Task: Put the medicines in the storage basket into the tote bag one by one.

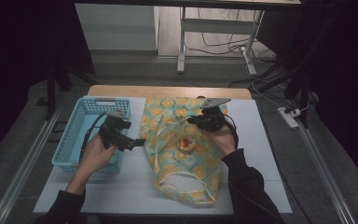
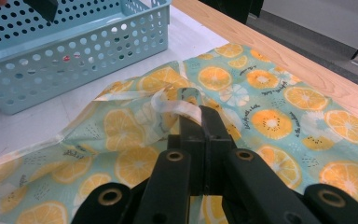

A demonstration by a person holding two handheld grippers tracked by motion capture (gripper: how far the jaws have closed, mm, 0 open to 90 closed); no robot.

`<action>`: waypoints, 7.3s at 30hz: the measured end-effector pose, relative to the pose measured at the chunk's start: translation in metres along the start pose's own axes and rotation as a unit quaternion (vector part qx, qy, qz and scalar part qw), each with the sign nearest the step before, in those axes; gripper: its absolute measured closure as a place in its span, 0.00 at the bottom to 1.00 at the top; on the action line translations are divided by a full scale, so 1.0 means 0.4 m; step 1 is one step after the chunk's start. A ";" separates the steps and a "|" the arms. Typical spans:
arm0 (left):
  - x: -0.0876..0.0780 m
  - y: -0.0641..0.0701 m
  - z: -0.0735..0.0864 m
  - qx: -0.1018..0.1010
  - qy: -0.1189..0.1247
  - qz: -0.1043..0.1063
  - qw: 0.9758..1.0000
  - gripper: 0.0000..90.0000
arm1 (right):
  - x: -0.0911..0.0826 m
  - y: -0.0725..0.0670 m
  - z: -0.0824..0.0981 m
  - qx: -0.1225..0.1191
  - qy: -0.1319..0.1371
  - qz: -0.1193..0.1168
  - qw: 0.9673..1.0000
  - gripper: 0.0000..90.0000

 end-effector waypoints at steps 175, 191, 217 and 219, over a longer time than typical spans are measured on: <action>0.067 0.089 -0.077 0.001 -0.105 0.035 0.994 0.83 | -0.002 -0.007 -0.009 0.001 0.011 -0.004 1.000 0.99; 0.178 0.177 -0.134 0.040 -0.114 0.057 0.991 0.83 | -0.008 -0.005 -0.014 0.002 0.016 -0.003 1.000 0.99; 0.341 0.165 -0.168 0.062 -0.112 0.010 0.992 0.82 | -0.004 -0.010 -0.014 0.002 0.014 -0.001 1.000 0.99; 0.348 0.152 -0.167 0.057 -0.110 0.004 0.992 0.82 | -0.003 -0.010 -0.014 0.003 0.014 -0.001 1.000 0.99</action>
Point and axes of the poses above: each handheld gripper's, and its own axes: x roughly forward along the jaws, z roughly out of its underside, y roughly to its right, the point moved 10 cm from there along x, roughly forward along the jaws, and after that the axes turned 1 degree about x, right-handed, at the moved point
